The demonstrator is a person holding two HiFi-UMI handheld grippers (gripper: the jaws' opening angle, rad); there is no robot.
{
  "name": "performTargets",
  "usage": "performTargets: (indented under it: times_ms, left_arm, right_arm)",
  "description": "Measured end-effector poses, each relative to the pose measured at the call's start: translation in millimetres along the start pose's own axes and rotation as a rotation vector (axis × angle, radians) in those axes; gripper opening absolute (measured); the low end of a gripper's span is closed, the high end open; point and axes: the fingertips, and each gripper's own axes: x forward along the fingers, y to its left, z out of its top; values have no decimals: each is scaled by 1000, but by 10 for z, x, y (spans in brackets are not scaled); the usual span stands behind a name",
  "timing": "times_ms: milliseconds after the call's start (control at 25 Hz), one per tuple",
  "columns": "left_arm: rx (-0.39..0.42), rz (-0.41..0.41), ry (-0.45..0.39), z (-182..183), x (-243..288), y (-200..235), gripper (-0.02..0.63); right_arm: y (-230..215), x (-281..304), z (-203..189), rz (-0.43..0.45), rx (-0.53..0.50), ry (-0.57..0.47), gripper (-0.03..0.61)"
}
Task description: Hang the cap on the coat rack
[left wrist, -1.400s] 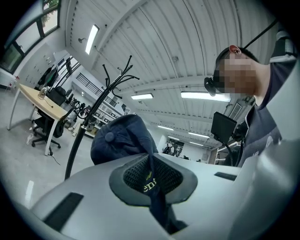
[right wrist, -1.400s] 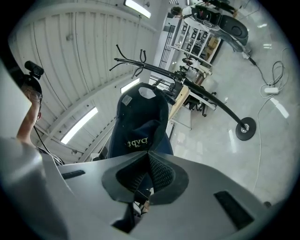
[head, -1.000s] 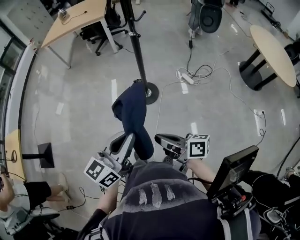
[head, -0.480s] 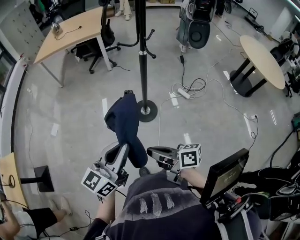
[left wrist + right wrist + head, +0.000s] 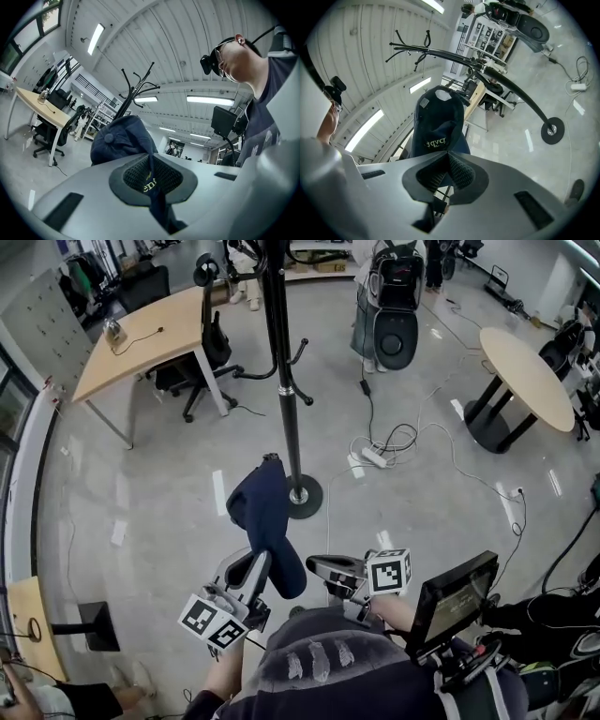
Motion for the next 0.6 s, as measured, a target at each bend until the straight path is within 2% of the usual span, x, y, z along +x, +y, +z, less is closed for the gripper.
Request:
performTargets:
  times_ms: [160,280,480,600]
  left_arm:
    - [-5,24,-61,296,372,160,25]
    - [5,54,-87,358,595,161,25]
    - [15,98,-75,135,916,133,25]
    - [8,121,-61,21,1029,100,25]
  right_arm:
    - [-97,-59,520,25,-45,-15,5]
    - [-228,-191,816,32,-73,-32,5]
    - [-565,-405,991,44,-19,-21,5]
    - [-613,-496,1011,65,-15,6,5]
